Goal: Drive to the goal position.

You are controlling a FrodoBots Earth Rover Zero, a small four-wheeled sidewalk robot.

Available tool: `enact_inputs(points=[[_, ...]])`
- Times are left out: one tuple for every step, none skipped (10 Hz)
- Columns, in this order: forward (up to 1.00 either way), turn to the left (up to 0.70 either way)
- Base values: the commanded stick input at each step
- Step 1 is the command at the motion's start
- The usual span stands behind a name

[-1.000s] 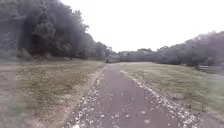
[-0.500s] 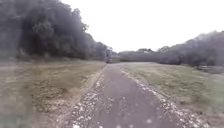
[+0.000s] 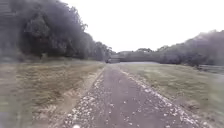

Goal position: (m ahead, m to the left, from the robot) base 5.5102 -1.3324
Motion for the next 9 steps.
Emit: enact_inputs(points=[[0.45,0.0],[0.45,0.0],[0.45,0.0],[0.45,0.0],[0.45,0.0],[0.45,0.0],[0.45,0.0],[0.45,0.0],[0.45,0.0]])
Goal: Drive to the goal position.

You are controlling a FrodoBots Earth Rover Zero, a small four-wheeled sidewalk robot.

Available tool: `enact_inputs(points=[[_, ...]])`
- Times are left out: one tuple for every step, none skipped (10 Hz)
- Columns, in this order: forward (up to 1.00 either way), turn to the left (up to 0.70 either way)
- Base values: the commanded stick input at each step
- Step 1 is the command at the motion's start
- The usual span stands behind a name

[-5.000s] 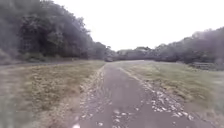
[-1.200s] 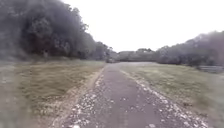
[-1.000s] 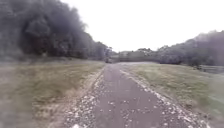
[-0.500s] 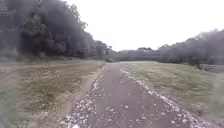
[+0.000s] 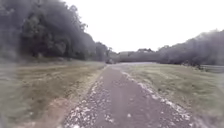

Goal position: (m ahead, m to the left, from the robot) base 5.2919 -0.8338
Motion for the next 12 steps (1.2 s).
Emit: enact_inputs(points=[[0.45,0.0],[0.45,0.0],[0.45,0.0],[0.45,0.0],[0.45,0.0],[0.45,0.0],[0.45,0.0],[0.45,0.0],[0.45,0.0],[0.45,0.0],[0.45,0.0],[0.45,0.0]])
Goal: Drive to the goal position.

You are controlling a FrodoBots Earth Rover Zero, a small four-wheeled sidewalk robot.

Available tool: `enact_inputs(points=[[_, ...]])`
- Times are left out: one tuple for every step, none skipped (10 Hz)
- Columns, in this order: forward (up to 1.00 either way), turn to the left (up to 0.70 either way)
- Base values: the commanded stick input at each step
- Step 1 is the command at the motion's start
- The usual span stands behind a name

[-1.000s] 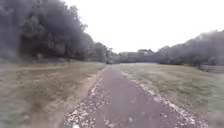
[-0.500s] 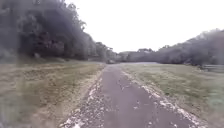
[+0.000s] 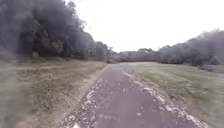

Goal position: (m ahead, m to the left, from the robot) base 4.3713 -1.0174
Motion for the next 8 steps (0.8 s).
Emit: enact_inputs(points=[[0.45,0.0],[0.45,-0.27],[0.45,-0.27],[0.45,-0.27],[0.45,-0.27],[0.45,-0.27],[0.45,0.0],[0.45,0.0]])
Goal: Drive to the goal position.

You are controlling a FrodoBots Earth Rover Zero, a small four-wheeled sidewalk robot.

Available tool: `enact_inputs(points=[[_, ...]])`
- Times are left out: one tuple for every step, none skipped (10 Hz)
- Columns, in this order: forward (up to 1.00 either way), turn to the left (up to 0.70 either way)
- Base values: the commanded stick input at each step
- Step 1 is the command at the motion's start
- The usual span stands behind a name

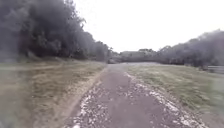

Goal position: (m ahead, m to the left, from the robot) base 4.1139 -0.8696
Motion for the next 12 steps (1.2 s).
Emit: enact_inputs(points=[[0.45,0.0],[0.45,0.0],[0.45,0.0],[0.45,0.0],[0.45,0.0],[0.45,0.0],[0.45,0.0],[0.45,0.0],[0.45,0.0],[0.45,0.0],[0.45,0.0],[0.45,0.0]])
